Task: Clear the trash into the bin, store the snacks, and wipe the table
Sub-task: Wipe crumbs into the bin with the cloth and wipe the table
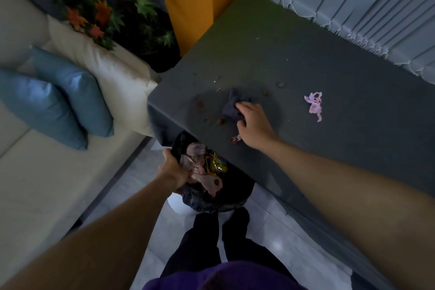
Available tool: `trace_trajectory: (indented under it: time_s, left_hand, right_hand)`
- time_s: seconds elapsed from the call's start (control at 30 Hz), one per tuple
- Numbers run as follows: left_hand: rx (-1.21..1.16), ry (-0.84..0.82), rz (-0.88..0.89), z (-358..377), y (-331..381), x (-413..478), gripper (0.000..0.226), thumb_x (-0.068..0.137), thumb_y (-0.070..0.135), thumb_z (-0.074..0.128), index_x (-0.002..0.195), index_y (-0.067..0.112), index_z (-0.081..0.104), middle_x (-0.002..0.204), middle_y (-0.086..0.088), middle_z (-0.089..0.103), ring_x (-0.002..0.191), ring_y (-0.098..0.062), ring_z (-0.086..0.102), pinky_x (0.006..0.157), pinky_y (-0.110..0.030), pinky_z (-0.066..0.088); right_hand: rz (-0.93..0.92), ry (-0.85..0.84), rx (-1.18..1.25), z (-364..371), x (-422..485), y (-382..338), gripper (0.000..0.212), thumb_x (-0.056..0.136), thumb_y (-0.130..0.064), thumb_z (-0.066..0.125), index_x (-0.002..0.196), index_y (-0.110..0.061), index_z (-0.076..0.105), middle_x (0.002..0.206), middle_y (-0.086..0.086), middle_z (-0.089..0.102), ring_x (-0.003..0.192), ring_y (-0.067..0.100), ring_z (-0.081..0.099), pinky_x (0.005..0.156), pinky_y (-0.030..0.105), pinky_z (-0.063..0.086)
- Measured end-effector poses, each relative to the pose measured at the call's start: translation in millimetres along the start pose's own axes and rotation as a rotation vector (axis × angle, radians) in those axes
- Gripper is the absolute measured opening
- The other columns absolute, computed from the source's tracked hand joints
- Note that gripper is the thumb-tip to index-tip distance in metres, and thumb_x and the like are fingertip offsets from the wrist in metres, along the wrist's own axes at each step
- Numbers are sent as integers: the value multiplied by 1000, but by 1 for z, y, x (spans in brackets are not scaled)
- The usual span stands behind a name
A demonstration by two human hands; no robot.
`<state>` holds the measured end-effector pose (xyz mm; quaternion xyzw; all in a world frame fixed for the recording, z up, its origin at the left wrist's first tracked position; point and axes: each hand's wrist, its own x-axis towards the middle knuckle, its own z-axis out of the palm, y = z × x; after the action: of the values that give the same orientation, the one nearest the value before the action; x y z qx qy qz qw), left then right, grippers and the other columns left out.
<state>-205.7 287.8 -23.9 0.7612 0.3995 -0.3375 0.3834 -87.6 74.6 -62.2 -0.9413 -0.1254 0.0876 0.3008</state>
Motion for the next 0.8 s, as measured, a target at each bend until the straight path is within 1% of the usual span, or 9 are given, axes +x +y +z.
trace_trajectory:
  time_s: [0.07,0.17,0.27,0.37,0.47,0.57,0.67,0.73,0.8]
  left_hand:
    - [-1,6,3,1,0,-1,74,88,2,64,142,24,20,119,-20,49,93,-42,61,66,-58,60]
    - [9,15,0,5,1,-3,75,86,0,65,141,22,20,119,-20,48,93,-42,60,66,-57,60]
    - [-8,10,-15,8,1,-6,77,85,0,67,140,23,19,121,-21,47,99,-46,61,65,-57,61]
    - [-36,-3,-27,11,2,-9,78,86,0,67,141,23,18,124,-21,46,103,-46,60,69,-58,60]
    - [-54,1,-32,16,3,-12,78,86,0,67,142,20,17,125,-21,46,105,-46,59,70,-59,60]
    - [-84,3,-40,21,4,-14,77,86,1,67,142,21,16,126,-21,45,108,-47,57,71,-62,59]
    - [-94,5,-39,21,3,-16,78,87,2,68,142,20,16,128,-21,44,110,-47,56,72,-62,58]
    - [-82,6,-35,21,2,-16,76,86,3,68,141,19,16,128,-22,45,109,-47,57,70,-62,59]
    - [-69,12,-33,21,1,-17,75,86,2,67,140,20,17,128,-21,46,109,-47,57,69,-62,59]
  right_hand:
    - [-77,-130,-9,1,-3,-3,49,85,0,54,133,-6,60,137,7,59,120,29,46,109,38,38]
    - [-189,-295,22,-7,-10,-7,40,82,-1,57,117,-12,72,120,1,70,111,21,51,100,28,42]
    - [-213,-124,46,-14,-18,-5,29,77,-3,57,97,-14,75,102,-3,73,100,18,50,89,29,45]
    - [-54,78,-30,-11,-23,9,34,80,-2,56,108,-12,73,116,0,70,107,24,49,97,30,41]
    - [-148,-83,-8,-5,-37,9,31,74,-8,63,103,-10,75,110,5,72,97,28,58,87,24,38]
    - [-295,-262,87,-7,-56,-4,22,70,-6,68,89,-12,77,95,2,73,83,14,56,80,21,39]
    - [-333,-158,115,-5,-61,-3,20,71,-8,70,89,-14,76,93,-1,71,82,15,54,78,24,43]
    - [-226,-28,78,-2,-61,3,27,73,-9,69,100,-10,74,101,3,68,89,22,54,82,29,45]
    - [-187,-87,39,1,-62,3,31,73,-8,67,104,-6,71,103,7,66,92,29,54,84,35,47]
